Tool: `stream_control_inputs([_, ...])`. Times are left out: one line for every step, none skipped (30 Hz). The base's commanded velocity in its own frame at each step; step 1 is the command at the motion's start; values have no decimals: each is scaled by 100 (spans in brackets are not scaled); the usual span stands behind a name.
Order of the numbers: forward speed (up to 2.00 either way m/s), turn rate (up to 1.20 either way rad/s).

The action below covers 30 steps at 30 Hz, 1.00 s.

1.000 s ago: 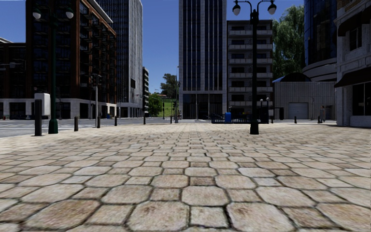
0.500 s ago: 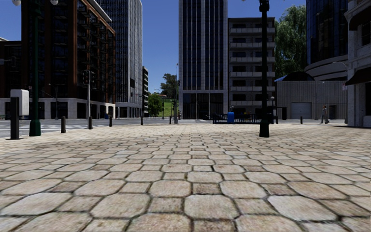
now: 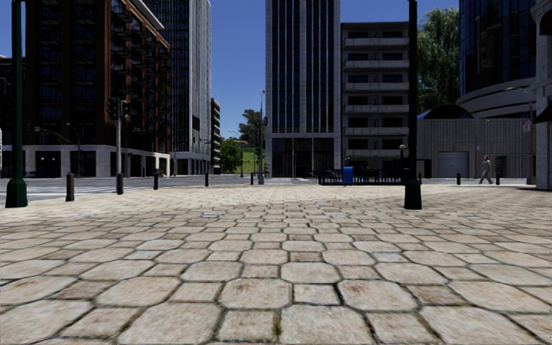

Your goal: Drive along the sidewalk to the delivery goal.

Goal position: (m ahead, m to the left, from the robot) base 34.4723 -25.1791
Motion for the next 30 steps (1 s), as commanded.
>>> stream_control_inputs([200,0])
stream_control_inputs([200,0])
stream_control_inputs([200,0])
stream_control_inputs([200,0])
stream_control_inputs([200,0])
stream_control_inputs([200,0])
stream_control_inputs([200,0])
stream_control_inputs([200,0])
stream_control_inputs([200,0])
stream_control_inputs([200,0])
stream_control_inputs([200,0])
stream_control_inputs([200,0])
stream_control_inputs([200,0])
stream_control_inputs([200,0])
stream_control_inputs([200,0])
stream_control_inputs([200,0])
stream_control_inputs([200,0])
stream_control_inputs([200,0])
stream_control_inputs([200,0])
stream_control_inputs([200,0])
stream_control_inputs([200,0])
stream_control_inputs([200,0])
stream_control_inputs([200,0])
stream_control_inputs([200,0])
stream_control_inputs([200,0])
stream_control_inputs([200,0])
stream_control_inputs([200,0])
stream_control_inputs([200,0])
stream_control_inputs([200,0])
stream_control_inputs([200,0])
